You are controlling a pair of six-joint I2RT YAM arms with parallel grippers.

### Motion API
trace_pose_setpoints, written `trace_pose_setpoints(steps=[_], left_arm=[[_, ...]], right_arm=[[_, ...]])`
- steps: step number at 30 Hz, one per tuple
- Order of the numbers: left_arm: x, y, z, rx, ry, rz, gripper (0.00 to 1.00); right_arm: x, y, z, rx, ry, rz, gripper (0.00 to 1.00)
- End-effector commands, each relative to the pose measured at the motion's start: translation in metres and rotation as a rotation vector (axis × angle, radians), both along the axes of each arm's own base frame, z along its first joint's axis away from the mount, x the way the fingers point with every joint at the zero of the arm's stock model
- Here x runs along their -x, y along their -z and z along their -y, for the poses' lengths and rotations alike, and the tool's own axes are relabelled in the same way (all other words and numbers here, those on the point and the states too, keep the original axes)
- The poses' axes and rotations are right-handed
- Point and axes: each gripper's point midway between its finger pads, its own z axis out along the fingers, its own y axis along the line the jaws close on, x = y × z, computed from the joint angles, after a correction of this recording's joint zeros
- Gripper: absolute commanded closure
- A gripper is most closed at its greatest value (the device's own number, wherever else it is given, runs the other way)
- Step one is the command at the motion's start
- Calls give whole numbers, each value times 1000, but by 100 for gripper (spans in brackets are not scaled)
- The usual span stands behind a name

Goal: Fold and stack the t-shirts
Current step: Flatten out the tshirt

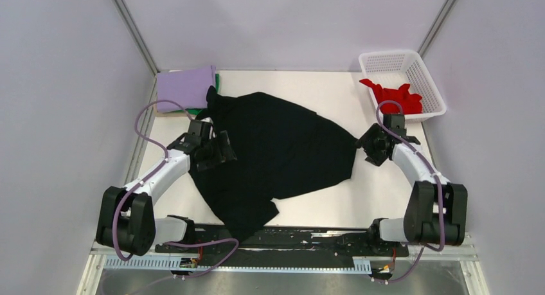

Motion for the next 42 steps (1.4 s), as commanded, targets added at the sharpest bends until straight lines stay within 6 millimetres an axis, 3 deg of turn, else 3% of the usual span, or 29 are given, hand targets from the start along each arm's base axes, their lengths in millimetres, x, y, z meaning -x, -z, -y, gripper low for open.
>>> trace_pose_setpoints(steps=[1, 5, 6, 8, 10, 13, 17, 20, 23, 27, 31, 33, 36, 38, 42], left_arm=[[0, -4, 10, 88, -19, 48, 0], [-2, 7, 5, 71, -48, 60, 0], [-3, 10, 2, 60, -57, 60, 0], [-4, 14, 0, 46, -65, 54, 0], [-4, 18, -2, 34, -68, 48, 0], [-5, 22, -4, 20, -74, 44, 0], [-5, 28, -9, -8, -83, 36, 0], [-4, 34, -11, -23, -82, 17, 0], [-2, 38, -11, -34, -78, -7, 0], [0, 41, -18, -70, -97, -30, 0], [2, 41, -22, -86, -112, -35, 0], [1, 40, -22, -85, -117, -35, 0], [1, 41, -21, -79, -120, -40, 0], [0, 40, -21, -77, -122, -40, 0], [0, 39, -21, -81, -121, -43, 0]], right_arm=[[-20, 16, -30, -130, -120, -5, 42], [-24, 37, -45, -133, -158, -76, 51], [-24, 42, -45, -117, -154, -96, 58], [-22, 45, -52, -83, -169, -130, 85], [-21, 38, -51, 32, -166, -166, 99], [-11, 12, -50, 284, -149, -251, 100], [27, -19, -55, 552, -75, -471, 99], [47, -6, -52, 714, -50, -633, 95], [58, 17, -44, 778, -44, -736, 82], [64, 20, -15, 834, 47, -795, 50], [55, -2, 7, 812, 162, -672, 10], [47, -13, 12, 759, 195, -570, 2], [34, -8, 4, 546, 98, -449, 0], [8, -7, -9, 338, 32, -272, 0], [-14, -14, -26, 10, -82, -9, 5]])
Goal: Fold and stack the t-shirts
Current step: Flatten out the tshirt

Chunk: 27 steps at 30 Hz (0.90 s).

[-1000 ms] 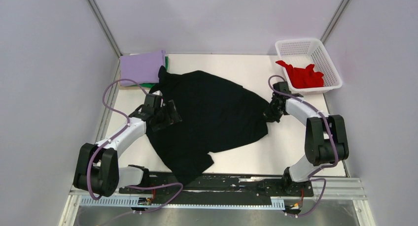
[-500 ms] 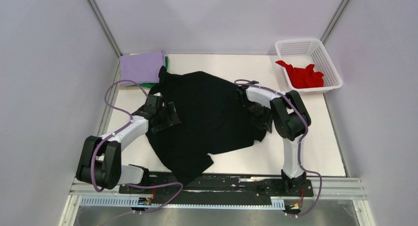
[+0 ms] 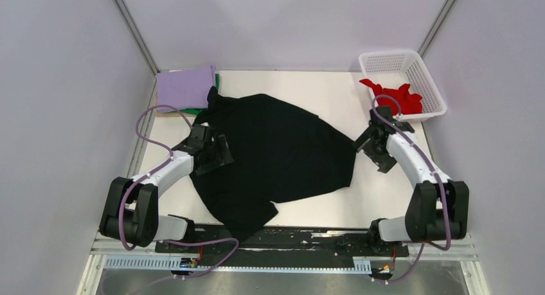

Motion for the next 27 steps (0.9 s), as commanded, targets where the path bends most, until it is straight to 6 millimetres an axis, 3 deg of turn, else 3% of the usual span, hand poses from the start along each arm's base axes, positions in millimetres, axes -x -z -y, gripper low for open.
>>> trace_pose_setpoints(steps=[1, 6, 10, 11, 14, 16, 21, 24, 27], left_arm=[[-11, -10, -1, -7, -17, 24, 0], [-12, -9, 2, 8, -11, 20, 0], [-11, -10, 4, 16, -10, 19, 0], [-11, -10, 4, 16, -10, 20, 0], [-11, -11, 3, 12, -9, 24, 0], [-11, -11, 3, 10, -4, 27, 0], [-12, -12, 3, 11, 5, 31, 0], [-13, -13, 3, 7, 12, 35, 0], [-12, -11, 2, 0, 13, 25, 0]], right_arm=[[-59, -8, -32, -369, -209, 351, 7], [-71, 17, -44, -486, -298, 324, 28], [-67, 40, -56, -564, -296, 251, 47], [-64, 46, -56, -561, -286, 226, 54], [-55, 55, -57, -532, -278, 166, 87], [-51, 50, -64, -458, -313, 122, 100], [-58, 17, -105, -207, -422, 33, 100], [-52, 22, -142, -100, -435, -79, 100], [-64, 32, -188, -53, -504, -111, 100]])
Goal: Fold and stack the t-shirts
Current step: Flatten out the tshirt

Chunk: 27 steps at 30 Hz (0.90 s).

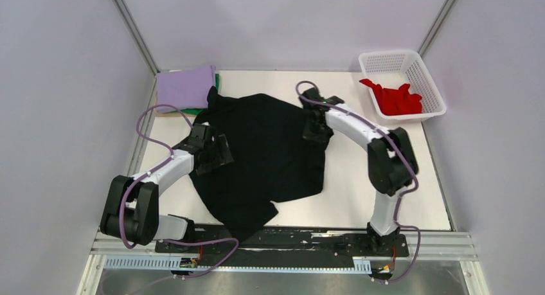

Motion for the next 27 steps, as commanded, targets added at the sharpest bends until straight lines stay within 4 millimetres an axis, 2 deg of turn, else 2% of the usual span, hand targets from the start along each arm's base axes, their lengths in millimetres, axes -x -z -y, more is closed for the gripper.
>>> trace_pose_setpoints(steps=[1, 3, 4, 5, 7, 9, 10, 13, 16, 20, 22, 24, 27], left_arm=[[-12, -11, 2, 0, 10, 34, 0], [-10, -11, 1, -6, 12, 23, 0], [-9, -11, 0, -8, 11, 17, 0], [-8, -11, 0, -9, 9, 15, 0], [-6, -12, 0, -7, 6, 12, 0], [-5, -13, 0, -2, 4, 18, 0], [-5, -15, 0, 2, 2, 23, 0], [-5, -17, 1, 8, 2, 28, 0], [-5, -16, 3, 16, 5, 26, 0], [-5, -15, 4, 22, 11, 19, 0], [-4, -14, 4, 21, 12, 17, 0], [-4, -12, 4, 20, 11, 13, 0], [-3, -7, 4, 19, 8, 1, 0]], right_arm=[[6, 24, -36, 176, -27, -95, 100], [-5, 27, -71, 130, -98, -88, 96], [-10, 28, -83, 114, -123, -79, 87], [-18, 21, -94, 90, -144, -57, 69], [-27, 9, -107, 43, -181, -17, 51], [-33, -10, -112, -6, -214, 57, 42], [-35, -28, -112, -37, -220, 115, 36], [-30, -52, -94, -90, -202, 208, 18], [-13, -49, -71, -159, -206, 194, 19], [25, -25, -59, -285, -255, 78, 28], [41, -15, -61, -318, -295, 39, 32], [47, -11, -67, -357, -328, 27, 34], [44, -2, -67, -349, -334, 28, 35]])
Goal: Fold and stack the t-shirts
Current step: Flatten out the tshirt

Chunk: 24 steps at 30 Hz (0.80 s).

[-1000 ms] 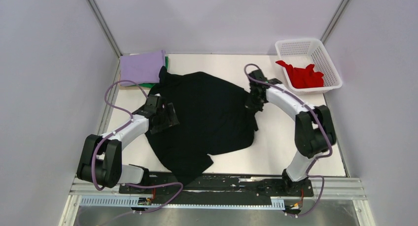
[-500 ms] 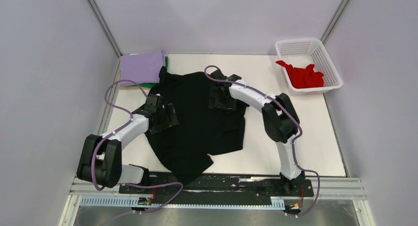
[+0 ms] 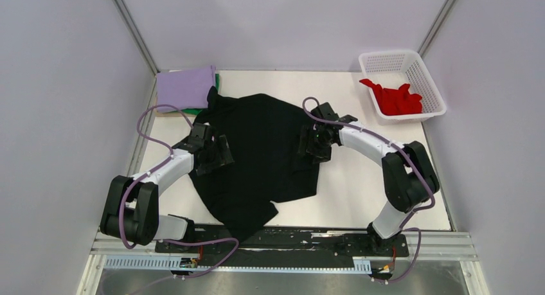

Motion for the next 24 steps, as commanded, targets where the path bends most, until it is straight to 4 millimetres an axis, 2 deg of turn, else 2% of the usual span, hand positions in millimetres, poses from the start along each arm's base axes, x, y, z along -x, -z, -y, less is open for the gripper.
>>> trace_pose_setpoints(steps=[1, 4, 7, 13, 15, 17, 19, 20, 24], left_arm=[[-8, -5, 2, 10, -5, 23, 0], [-6, -1, 2, 9, -8, 14, 0], [-5, 1, 2, 11, -12, 9, 0], [-1, 7, -2, -5, -28, -6, 0], [-1, 9, -3, -6, -31, -13, 0], [-1, 11, -3, -8, -32, -23, 0], [-1, 13, -2, -9, -34, -31, 0], [-1, 14, -2, -9, -37, -33, 0], [-5, 16, -4, -18, -51, -37, 0]], right_arm=[[-9, 1, -20, -71, -84, 51, 35], [-18, 15, -13, -7, -69, 57, 36], [-20, 25, -17, -6, -92, 40, 42], [-14, 22, -28, -39, -123, 40, 54], [-13, 17, -31, -36, -138, 58, 67], [-13, 10, -31, -25, -128, 72, 87], [-14, 4, -27, -10, -101, 89, 97], [-16, 1, -24, 7, -80, 103, 100], [-17, -9, 4, 129, 10, 107, 100]])
